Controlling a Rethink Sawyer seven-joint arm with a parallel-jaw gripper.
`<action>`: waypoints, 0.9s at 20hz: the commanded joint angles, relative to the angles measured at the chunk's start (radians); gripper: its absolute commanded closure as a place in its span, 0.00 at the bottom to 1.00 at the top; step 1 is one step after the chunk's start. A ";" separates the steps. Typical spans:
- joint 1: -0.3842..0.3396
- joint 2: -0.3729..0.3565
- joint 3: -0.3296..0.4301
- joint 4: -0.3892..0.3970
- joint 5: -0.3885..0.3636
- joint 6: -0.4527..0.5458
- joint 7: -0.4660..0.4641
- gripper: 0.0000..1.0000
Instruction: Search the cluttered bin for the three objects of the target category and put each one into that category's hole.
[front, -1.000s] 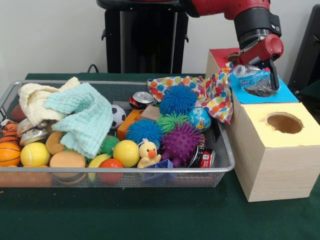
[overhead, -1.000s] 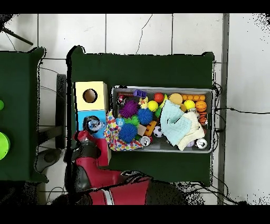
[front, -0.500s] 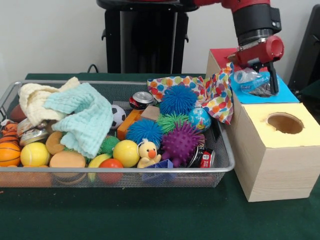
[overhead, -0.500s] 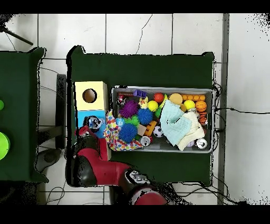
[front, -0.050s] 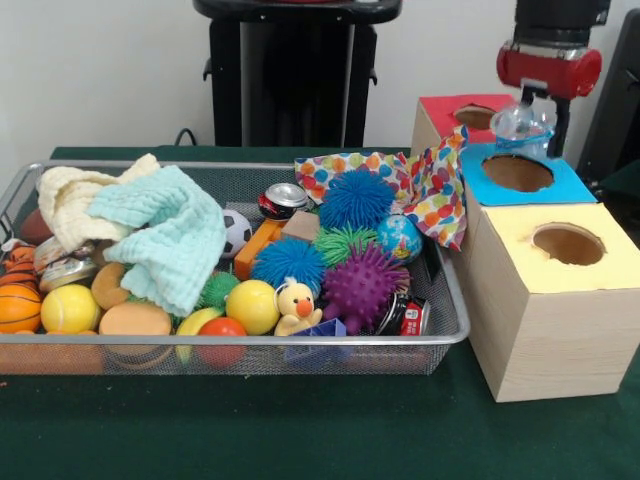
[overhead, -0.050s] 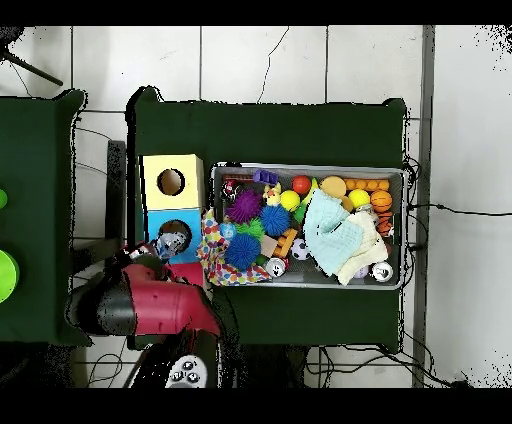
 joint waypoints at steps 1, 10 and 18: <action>0.039 -0.041 -0.222 -0.313 -0.106 0.755 0.233 1.00; -0.032 0.010 -0.163 -0.222 -0.086 0.561 0.182 1.00; -0.047 0.062 -0.153 -0.252 -0.066 0.505 0.192 1.00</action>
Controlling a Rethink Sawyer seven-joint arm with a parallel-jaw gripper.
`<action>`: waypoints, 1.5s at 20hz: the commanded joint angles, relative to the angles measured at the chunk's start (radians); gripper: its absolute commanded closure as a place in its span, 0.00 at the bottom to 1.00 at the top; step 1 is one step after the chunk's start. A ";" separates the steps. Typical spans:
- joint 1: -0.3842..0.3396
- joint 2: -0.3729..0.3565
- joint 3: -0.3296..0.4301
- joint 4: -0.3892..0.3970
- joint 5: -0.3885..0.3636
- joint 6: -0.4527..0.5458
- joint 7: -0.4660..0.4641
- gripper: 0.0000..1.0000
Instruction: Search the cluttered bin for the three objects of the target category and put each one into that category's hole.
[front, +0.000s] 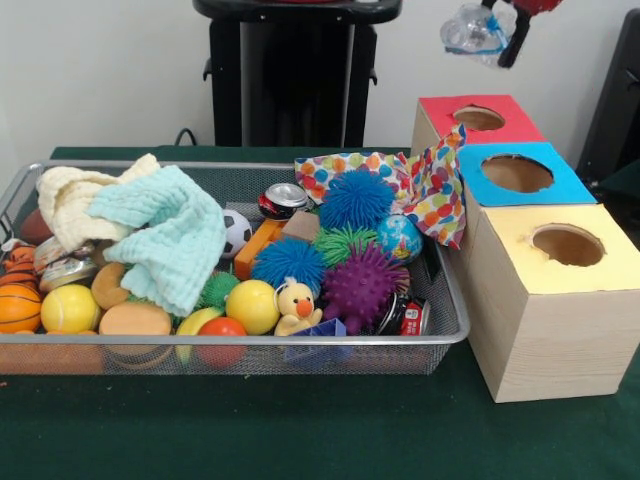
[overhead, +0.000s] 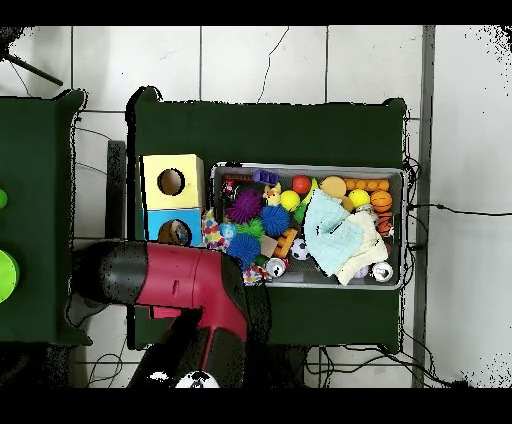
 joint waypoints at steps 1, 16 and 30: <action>-0.028 0.083 0.011 -0.059 -0.002 0.010 0.196 1.00; -0.053 0.234 0.042 -0.240 0.073 -0.026 0.251 1.00; -0.016 0.379 0.054 -0.273 0.209 -0.184 0.321 1.00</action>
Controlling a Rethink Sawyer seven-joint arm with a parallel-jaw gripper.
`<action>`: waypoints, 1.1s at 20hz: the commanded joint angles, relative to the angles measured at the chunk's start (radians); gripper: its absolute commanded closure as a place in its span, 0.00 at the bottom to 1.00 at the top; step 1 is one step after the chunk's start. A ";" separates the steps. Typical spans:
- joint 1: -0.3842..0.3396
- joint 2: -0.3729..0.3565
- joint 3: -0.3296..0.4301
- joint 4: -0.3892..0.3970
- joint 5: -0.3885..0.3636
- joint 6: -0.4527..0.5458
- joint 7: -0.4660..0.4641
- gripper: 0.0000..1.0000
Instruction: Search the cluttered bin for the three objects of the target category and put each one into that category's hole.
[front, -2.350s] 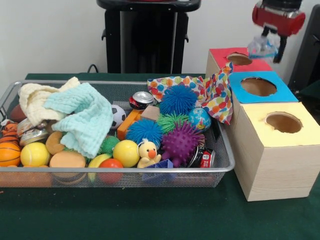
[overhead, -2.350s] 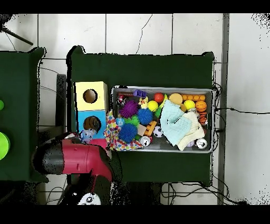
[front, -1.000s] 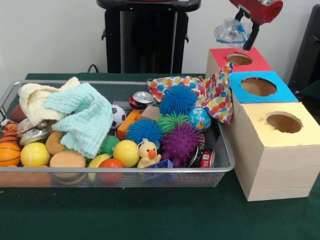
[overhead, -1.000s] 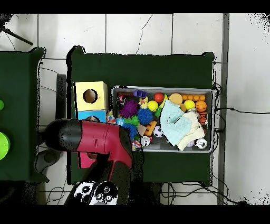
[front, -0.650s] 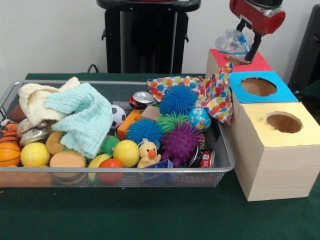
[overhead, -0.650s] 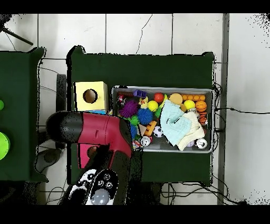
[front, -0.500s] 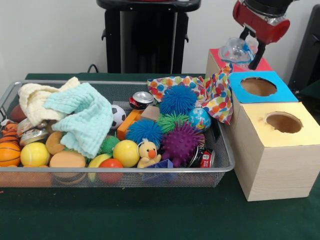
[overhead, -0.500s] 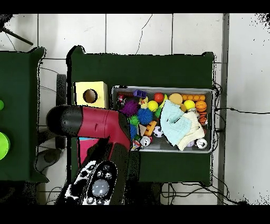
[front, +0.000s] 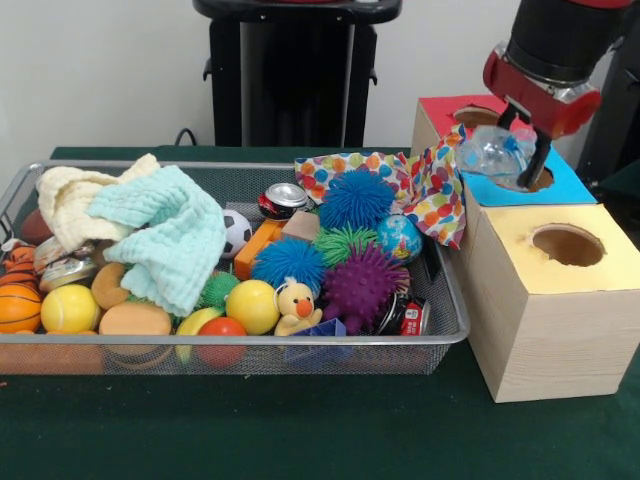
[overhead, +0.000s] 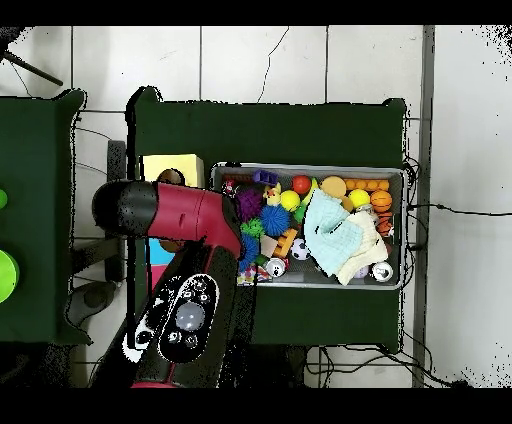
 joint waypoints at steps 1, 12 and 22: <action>0.016 0.098 0.053 0.000 0.086 -0.125 0.324 1.00; 0.055 0.085 0.070 0.147 0.179 -0.230 0.280 1.00; 0.076 0.001 0.085 0.303 0.229 -0.269 0.203 1.00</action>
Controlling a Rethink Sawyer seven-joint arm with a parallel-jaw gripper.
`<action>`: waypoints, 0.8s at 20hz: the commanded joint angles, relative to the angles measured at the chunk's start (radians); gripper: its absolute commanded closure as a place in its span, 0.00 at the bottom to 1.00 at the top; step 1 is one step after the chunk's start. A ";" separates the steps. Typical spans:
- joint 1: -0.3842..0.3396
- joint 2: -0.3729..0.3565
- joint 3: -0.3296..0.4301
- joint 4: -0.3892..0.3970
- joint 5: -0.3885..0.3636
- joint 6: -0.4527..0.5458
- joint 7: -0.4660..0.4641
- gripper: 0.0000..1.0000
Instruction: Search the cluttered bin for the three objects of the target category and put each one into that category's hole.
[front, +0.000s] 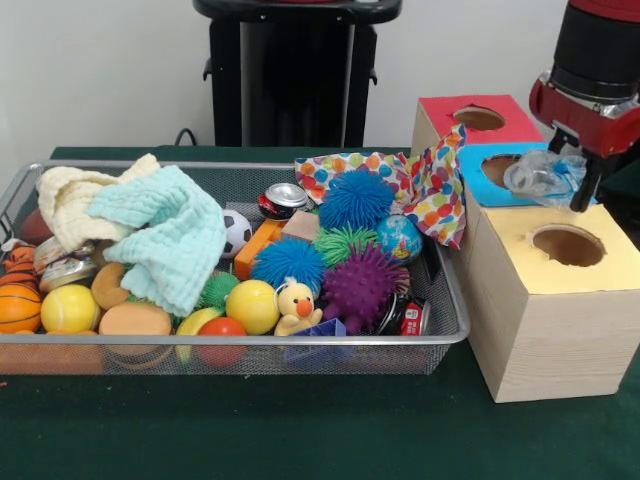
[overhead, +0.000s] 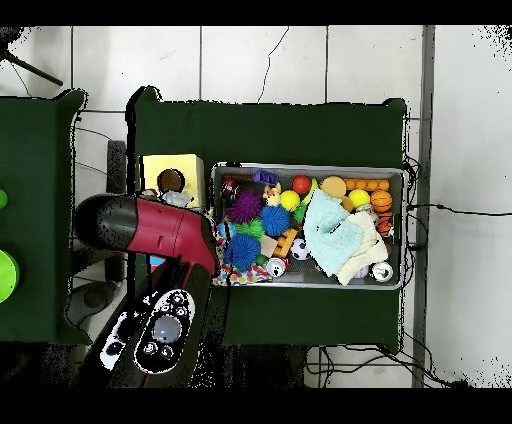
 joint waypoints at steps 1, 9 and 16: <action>-0.018 -0.008 0.093 0.217 0.045 -0.063 0.185 1.00; -0.086 -0.003 0.174 0.300 0.065 -0.184 0.109 1.00; -0.102 0.004 0.217 0.342 0.074 -0.259 0.120 1.00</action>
